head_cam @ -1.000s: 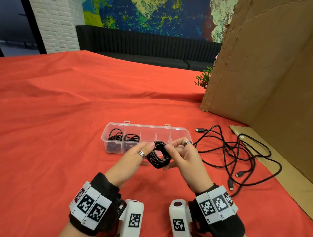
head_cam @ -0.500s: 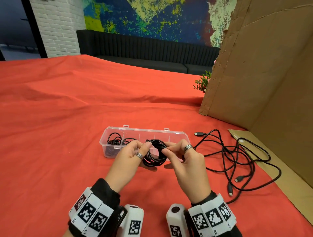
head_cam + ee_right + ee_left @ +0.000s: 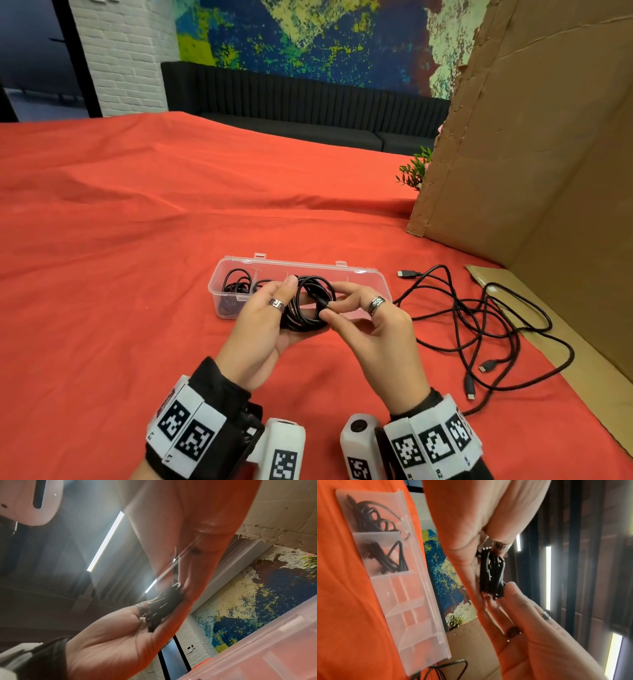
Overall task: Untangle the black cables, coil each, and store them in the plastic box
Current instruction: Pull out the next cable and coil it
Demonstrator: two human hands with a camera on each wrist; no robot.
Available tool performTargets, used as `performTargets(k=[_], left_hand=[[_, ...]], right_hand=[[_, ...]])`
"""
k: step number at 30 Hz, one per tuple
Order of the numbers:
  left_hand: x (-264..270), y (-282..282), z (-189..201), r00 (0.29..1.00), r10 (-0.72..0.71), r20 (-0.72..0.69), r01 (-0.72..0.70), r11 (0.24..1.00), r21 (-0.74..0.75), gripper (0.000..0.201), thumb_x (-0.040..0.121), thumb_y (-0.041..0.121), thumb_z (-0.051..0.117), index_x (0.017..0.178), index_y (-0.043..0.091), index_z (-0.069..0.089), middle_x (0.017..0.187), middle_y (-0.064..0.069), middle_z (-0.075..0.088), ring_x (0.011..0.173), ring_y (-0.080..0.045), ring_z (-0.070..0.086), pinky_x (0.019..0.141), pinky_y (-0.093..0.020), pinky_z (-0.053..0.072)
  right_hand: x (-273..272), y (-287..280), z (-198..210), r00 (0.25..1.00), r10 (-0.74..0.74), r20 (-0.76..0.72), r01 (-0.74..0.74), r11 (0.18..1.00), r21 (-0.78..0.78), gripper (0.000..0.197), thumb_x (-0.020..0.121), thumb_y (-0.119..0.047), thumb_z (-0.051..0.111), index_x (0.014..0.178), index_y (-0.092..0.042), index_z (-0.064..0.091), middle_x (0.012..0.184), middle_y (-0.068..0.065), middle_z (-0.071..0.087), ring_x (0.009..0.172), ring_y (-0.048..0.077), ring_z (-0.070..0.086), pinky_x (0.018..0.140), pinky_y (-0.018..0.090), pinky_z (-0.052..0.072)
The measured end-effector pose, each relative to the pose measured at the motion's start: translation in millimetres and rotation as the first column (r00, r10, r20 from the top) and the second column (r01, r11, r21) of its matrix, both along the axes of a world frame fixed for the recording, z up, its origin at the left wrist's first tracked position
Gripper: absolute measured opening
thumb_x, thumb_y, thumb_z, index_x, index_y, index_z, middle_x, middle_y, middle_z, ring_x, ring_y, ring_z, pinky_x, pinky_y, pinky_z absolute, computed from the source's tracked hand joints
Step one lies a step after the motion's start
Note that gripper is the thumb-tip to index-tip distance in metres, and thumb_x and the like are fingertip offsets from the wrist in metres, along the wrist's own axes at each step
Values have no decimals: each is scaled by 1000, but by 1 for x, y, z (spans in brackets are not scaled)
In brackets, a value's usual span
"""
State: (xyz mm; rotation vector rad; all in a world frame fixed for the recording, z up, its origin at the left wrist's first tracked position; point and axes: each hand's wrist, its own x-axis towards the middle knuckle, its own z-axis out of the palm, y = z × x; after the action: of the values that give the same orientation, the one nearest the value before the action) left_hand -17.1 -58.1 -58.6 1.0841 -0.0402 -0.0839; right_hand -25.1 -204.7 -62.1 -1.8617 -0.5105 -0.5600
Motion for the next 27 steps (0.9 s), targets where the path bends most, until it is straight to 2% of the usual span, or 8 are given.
performTargets(k=[3,6,11,14,16,19,22,27], left_hand=[[0,-1,1,998,-34,-45,31,998,-63,46,93,33,40,109,-6,58,102,-23,68,90,-29,67,76,-43,58],[-2,2,1,996,-89,-24,87,992,-96,45,84,40,51,100,0,63,93,-16,71,83,-22,68,77,-39,57],[-2,6,-7,997,-67,50,64,997,51,34,76,11,70,104,0,55,89,-14,68,89,-29,65,68,-31,57],[-1,8,-7,997,-62,50,59,995,76,25,81,0,59,103,-2,49,86,-18,62,74,-23,65,61,-34,56],[-1,8,-7,996,-81,42,75,991,114,23,85,-7,54,105,1,46,80,-13,58,64,-19,59,57,-32,54],[-4,8,-6,985,-170,25,165,976,141,37,88,-6,52,117,9,36,83,-14,58,63,-20,56,51,-28,49],[-7,10,-7,973,-228,29,214,946,243,47,87,-3,56,122,19,33,79,-12,59,63,-19,55,49,-25,43],[-4,9,-11,981,-187,51,157,920,359,59,75,1,72,120,20,37,74,-1,64,55,-15,50,47,-25,38]], right_hand=[[1,1,-2,1000,-7,26,7,1000,-2,12,72,-23,73,67,-15,65,98,-10,69,84,3,67,66,20,54],[1,3,-5,996,-10,88,13,999,-30,14,73,-27,71,68,-15,68,98,-2,69,76,4,67,66,20,56],[-2,4,-5,989,-7,150,43,970,-240,16,78,-31,66,76,-16,72,103,-6,66,89,2,63,75,18,52],[-5,-4,10,994,67,-90,-72,996,-60,14,84,-29,63,88,-21,74,98,-13,66,86,0,63,67,18,52],[-2,-7,26,941,172,-292,-153,984,87,16,91,-22,56,102,-24,68,98,-9,66,77,1,60,61,21,51],[10,-5,46,870,216,-444,-281,956,-85,21,94,-19,51,112,-21,63,92,-4,68,63,1,54,54,22,47],[22,0,60,862,189,-470,-345,898,-274,18,93,-22,55,104,-13,67,53,-13,60,45,-1,47,48,15,38],[29,11,62,792,211,-573,-446,841,-307,10,89,-25,61,94,-15,62,67,-10,60,52,4,51,45,19,38]])
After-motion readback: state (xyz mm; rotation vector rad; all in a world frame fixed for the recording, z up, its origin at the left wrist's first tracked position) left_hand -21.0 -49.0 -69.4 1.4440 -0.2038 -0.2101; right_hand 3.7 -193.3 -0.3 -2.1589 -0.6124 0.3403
